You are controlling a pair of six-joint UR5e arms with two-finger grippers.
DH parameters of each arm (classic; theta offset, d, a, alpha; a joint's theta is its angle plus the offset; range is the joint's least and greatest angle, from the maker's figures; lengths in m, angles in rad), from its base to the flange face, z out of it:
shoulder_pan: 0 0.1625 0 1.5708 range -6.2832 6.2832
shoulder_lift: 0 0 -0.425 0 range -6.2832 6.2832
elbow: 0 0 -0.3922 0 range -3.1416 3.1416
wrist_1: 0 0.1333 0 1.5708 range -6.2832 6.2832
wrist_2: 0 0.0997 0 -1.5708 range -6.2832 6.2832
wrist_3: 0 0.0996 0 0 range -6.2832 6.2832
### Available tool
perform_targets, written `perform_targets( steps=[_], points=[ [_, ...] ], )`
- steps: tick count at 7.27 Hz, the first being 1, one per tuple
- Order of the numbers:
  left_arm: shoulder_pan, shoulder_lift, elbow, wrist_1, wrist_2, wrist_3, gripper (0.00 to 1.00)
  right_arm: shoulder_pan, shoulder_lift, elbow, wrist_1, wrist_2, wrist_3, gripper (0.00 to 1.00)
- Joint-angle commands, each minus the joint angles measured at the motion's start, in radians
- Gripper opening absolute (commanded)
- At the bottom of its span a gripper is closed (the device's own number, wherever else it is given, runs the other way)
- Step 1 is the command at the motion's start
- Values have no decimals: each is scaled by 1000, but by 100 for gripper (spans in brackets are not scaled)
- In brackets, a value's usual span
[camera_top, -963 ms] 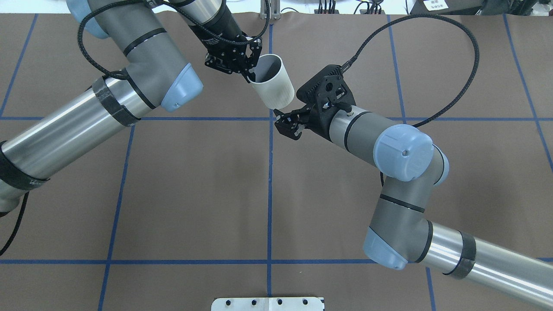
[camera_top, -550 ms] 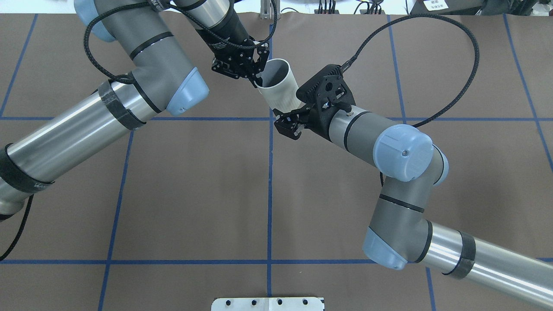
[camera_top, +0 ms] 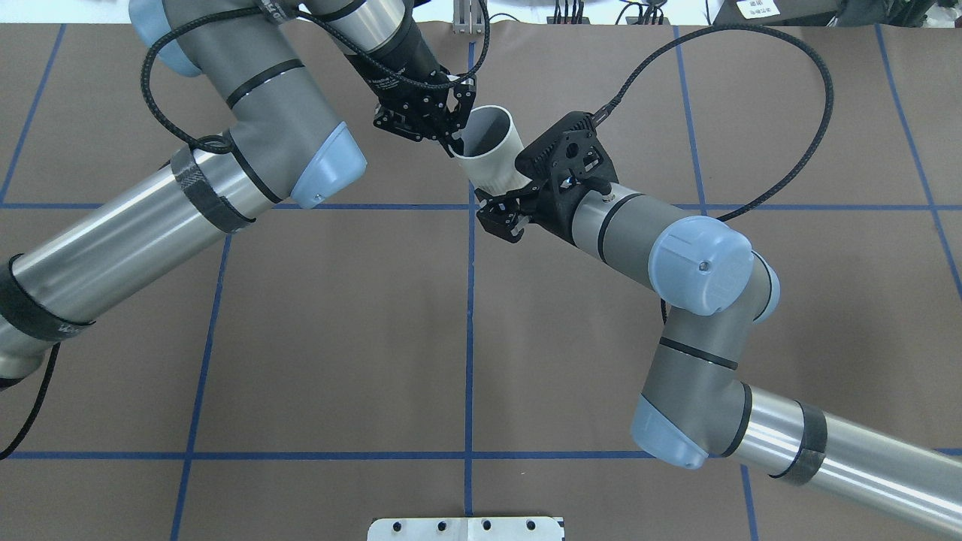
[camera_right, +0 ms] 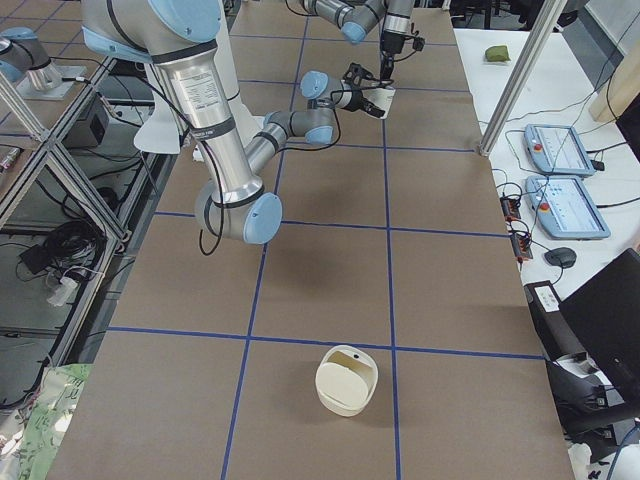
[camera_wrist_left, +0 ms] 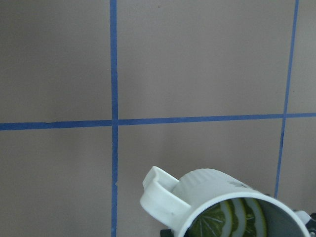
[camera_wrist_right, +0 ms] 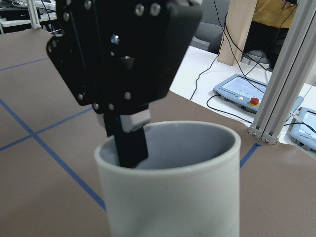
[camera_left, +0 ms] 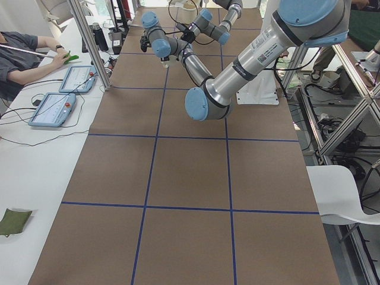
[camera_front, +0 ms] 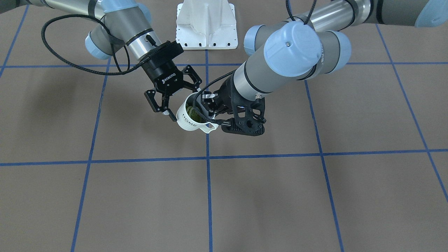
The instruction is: Left arm hands cup to right arm to dump lemon
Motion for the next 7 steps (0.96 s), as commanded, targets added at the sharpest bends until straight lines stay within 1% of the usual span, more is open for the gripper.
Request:
perform_targets(
  steps=[1, 3, 6, 7],
  points=[
    [8, 0, -6, 0, 0, -2, 0, 0, 0, -1, 0, -4, 0, 99],
    [17, -1, -14, -7, 0, -43, 0, 0, 2, -2, 0, -4, 0, 99],
    [19, -1, -28, -3, -1, -46, 0, 0, 2, -4, -1, -4, 0, 99],
    [19, 0, -28, -7, -2, -46, 0, 0, 3, -2, -1, -4, 11, 56]
  ],
)
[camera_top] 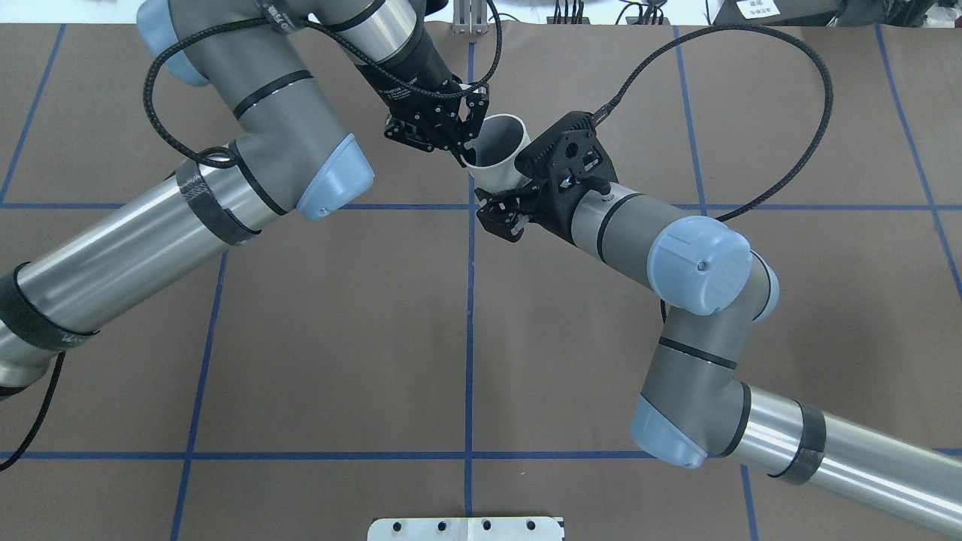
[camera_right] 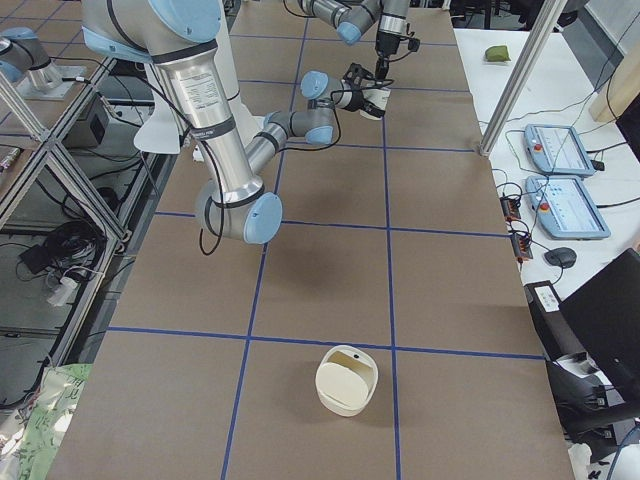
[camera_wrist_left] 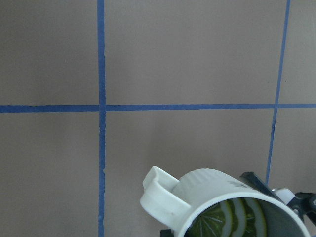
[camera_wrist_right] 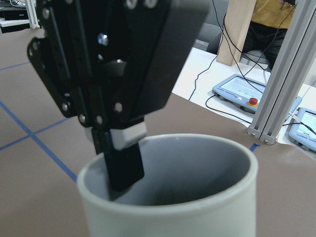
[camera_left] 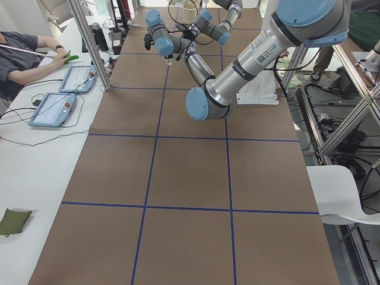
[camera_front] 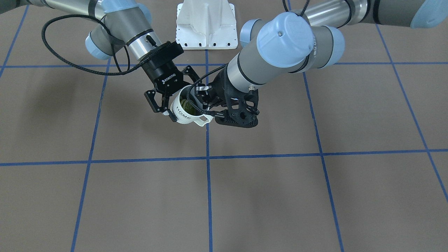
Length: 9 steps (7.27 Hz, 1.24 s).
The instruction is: Left arm hands cup to right arm to dump lemon
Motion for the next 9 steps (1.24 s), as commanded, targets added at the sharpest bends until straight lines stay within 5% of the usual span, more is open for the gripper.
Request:
perform_targets(
  steps=[1, 2, 9],
  points=[
    [4, 1, -1, -12, -1, 12, 91, -3, 1, 1, -8, 1, 8, 1],
    [14, 4, -21, -38, 5, 7, 100, -3, 0, 1, -10, 1, 10, 0],
    [-113, 38, -22, -49, 4, 12, 100, 57, -84, 30, -5, 7, 10, 0]
  ],
)
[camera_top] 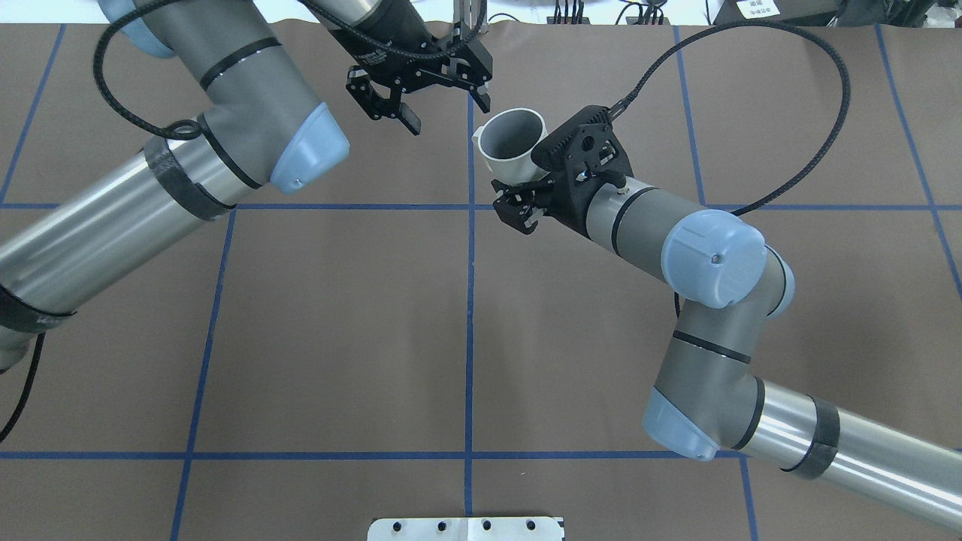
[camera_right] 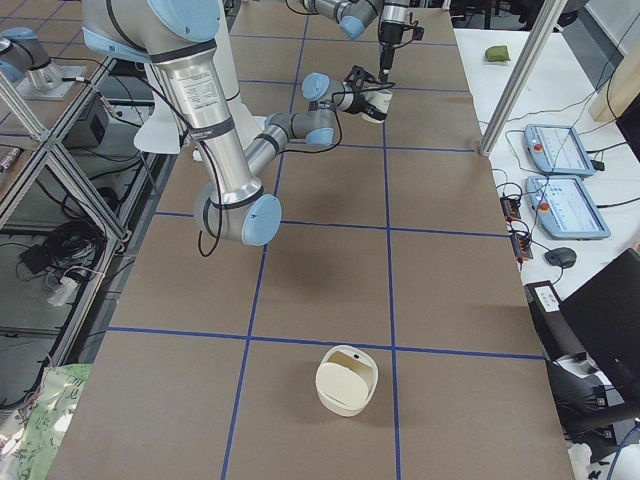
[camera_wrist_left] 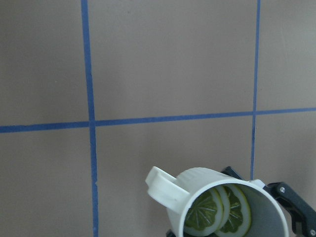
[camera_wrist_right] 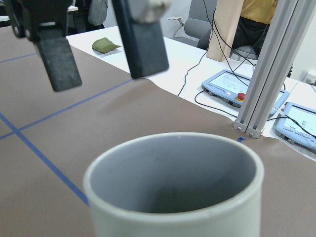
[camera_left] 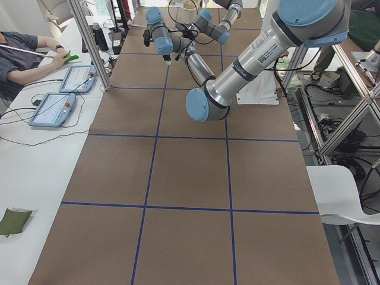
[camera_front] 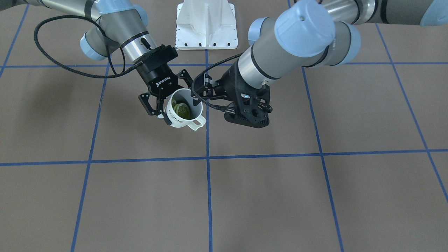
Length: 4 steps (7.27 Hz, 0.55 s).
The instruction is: Left arm hands cup to right arm to dump lemon
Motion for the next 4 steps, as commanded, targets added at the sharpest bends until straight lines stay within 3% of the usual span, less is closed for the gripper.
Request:
perform_targets(
  steps=[1, 4],
  points=[
    [-52, 54, 4, 0, 7, 5, 100, 52, -101, 55, 3, 6, 0, 0],
    [-69, 68, 5, 4, 7, 5, 100, 139, -393, 247, 11, 12, 177, 0]
  ],
)
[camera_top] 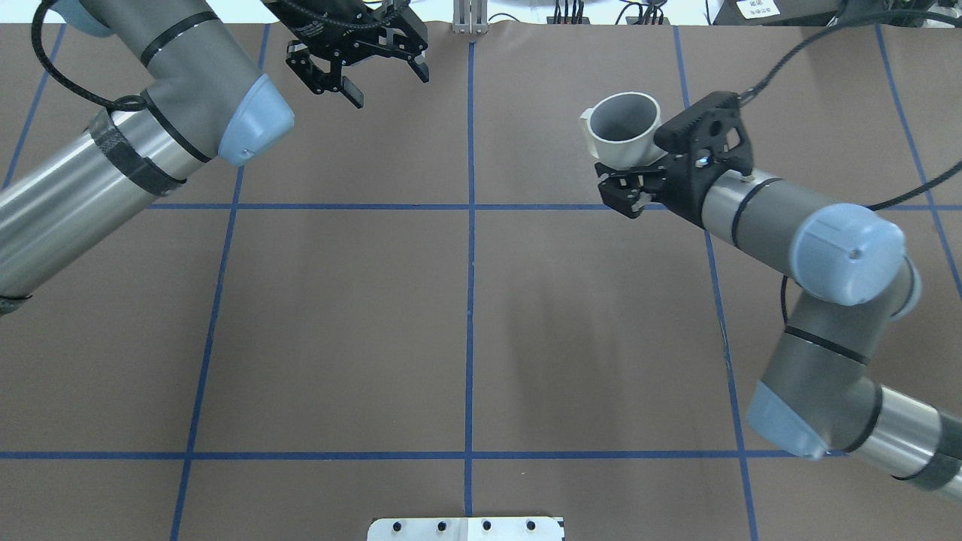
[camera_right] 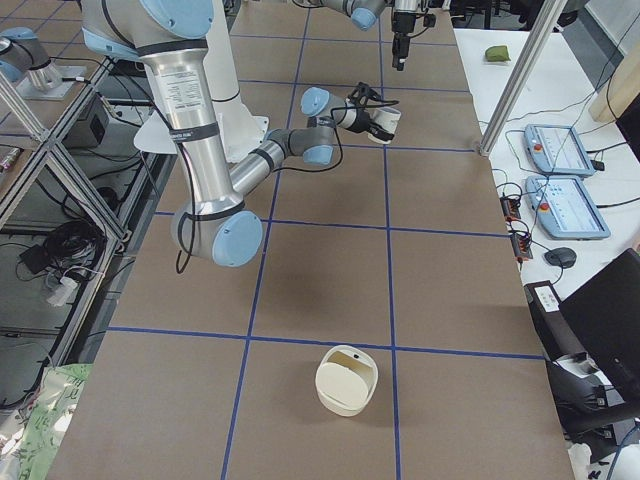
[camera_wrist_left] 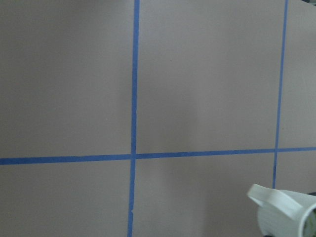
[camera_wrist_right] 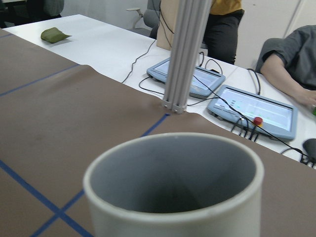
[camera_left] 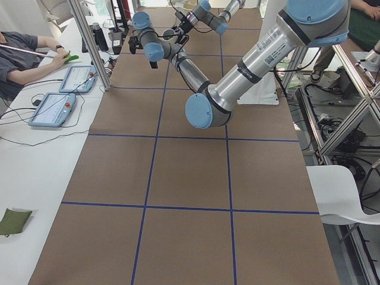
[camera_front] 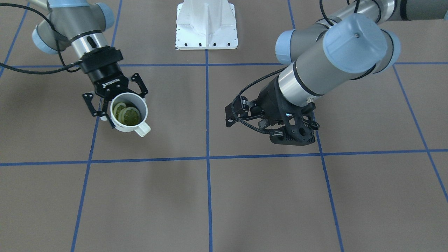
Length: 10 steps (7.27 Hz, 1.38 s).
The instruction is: Left arm hands cup to right arm to dump lemon
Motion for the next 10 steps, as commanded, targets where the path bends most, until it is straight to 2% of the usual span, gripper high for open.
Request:
perform_targets(
  steps=[1, 2, 3, 4, 5, 6, 7, 9, 10],
  points=[
    [-7, 5, 1, 1, -1, 0, 100, 60, -196, 88, 98, 6, 222, 0],
    [-10, 26, -2, 0, 1, 0, 100, 128, -304, 84, 228, 77, 238, 0],
    [-18, 37, -2, -2, 1, 0, 100, 285, -374, 78, 281, 280, 240, 1],
    [-21, 39, -2, -2, 2, 0, 100, 468, -408, 58, 284, 480, 239, 2],
    [-24, 39, -4, -2, 4, 0, 100, 602, -420, -9, 356, 608, 242, 0],
    [-33, 39, -1, -2, 5, 2, 100, 683, -428, -122, 481, 670, 245, 0],
    [-42, 39, -1, -2, 5, 3, 100, 703, -448, -204, 587, 681, 267, 0],
    [-56, 39, -2, -2, 5, 3, 100, 714, -498, -299, 793, 681, 506, 1],
    [-58, 40, -4, -2, 5, 3, 100, 713, -505, -400, 958, 681, 673, 1]
  ],
)
